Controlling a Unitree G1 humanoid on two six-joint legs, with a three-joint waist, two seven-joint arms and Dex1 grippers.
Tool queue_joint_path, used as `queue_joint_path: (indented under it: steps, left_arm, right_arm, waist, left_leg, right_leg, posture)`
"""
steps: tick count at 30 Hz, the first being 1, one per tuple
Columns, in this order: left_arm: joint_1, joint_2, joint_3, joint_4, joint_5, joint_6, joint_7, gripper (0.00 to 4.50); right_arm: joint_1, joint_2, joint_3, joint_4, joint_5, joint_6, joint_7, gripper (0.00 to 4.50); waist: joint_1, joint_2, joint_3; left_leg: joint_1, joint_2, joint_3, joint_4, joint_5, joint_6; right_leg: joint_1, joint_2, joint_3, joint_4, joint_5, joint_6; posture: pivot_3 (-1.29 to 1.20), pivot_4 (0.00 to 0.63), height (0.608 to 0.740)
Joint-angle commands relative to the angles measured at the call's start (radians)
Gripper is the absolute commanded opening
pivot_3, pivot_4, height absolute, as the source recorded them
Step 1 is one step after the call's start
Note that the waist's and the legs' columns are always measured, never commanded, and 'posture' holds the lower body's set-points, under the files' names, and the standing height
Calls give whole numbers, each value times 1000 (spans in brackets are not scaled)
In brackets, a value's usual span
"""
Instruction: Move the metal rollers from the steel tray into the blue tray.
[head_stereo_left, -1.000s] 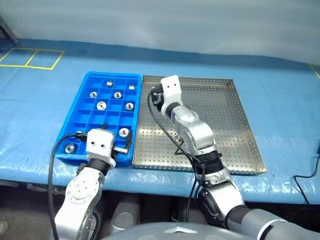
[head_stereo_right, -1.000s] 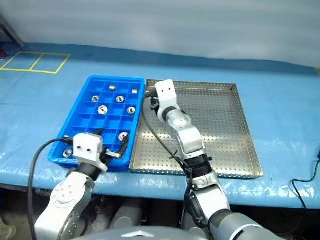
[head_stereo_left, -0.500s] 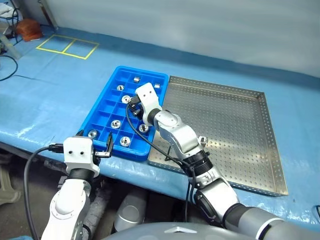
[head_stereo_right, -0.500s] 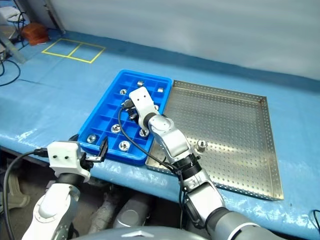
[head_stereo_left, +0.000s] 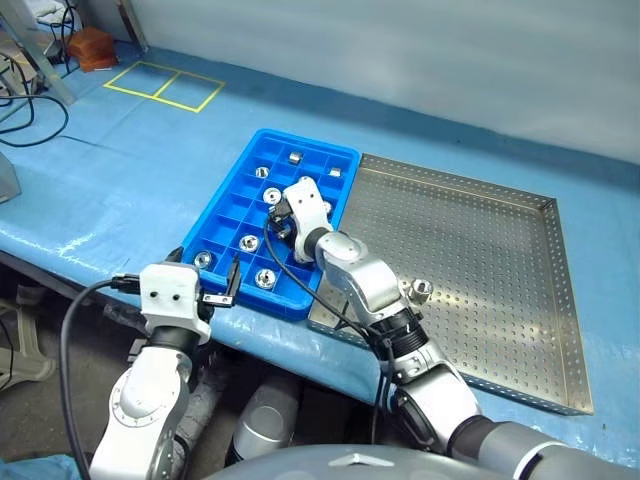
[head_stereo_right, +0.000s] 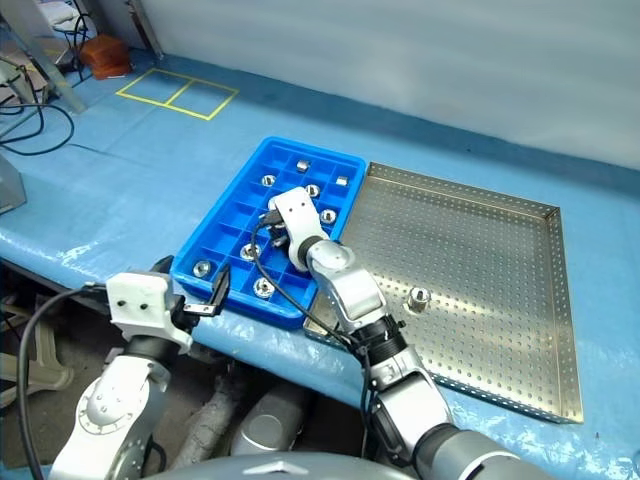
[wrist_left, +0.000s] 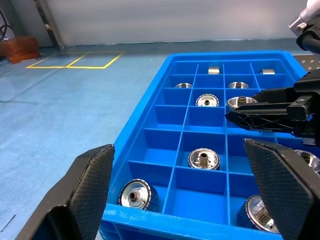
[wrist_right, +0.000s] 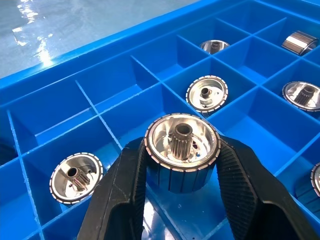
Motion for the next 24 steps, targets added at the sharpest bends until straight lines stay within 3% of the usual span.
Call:
queue_joint_path:
  steps: [1, 7, 16, 21, 24]
  left_arm:
    - [-10, 8, -3, -4, -4, -14, -15, 4500]
    - [-30, 22, 0, 11, -10, -18, -47, 4500]
    - [-217, 98, -6, 117, -18, 48, -117, 4500]
    - [-390, 145, -37, 252, -40, 111, -193, 4500]
    - [-485, 157, -78, 333, -60, 118, -248, 4500]
  right_arm:
    - [2, 11, -12, -36, 3, 3, -3, 2023]
    - [16, 9, -12, -93, 10, 29, 4, 4002]
    - [118, -88, -58, -432, 75, 165, 57, 4002]
    - [217, -178, -81, -638, 103, 250, 71, 4002]
    - [279, -220, -88, -737, 114, 292, 74, 4002]
  waist:
    - [0, 0, 0]
    - [-4, 0, 0]
    - [-60, 1, -1]
    - [-152, 2, -1]
    - [-236, 2, -1]
  left_leg:
    - [0, 0, 0, 0, 0, 0]
    - [-1, 0, -2, 0, 0, -1]
    - [-1, -1, -5, 3, 0, -1]
    - [-1, -2, -6, 4, 0, -2]
    - [-1, -2, -7, 4, 0, -2]
  right_leg:
    - [0, 0, -1, 0, 0, 0]
    - [1, 0, -5, 0, -1, -2]
    - [3, 0, -7, 0, -1, -2]
    - [4, 0, -7, 1, -1, -2]
    - [5, -1, -6, 1, 1, -5]
  posture:
    - [488, 150, 740]
    - [452, 150, 740]
    - [270, 150, 740]
    - [153, 150, 740]
    - [85, 150, 740]
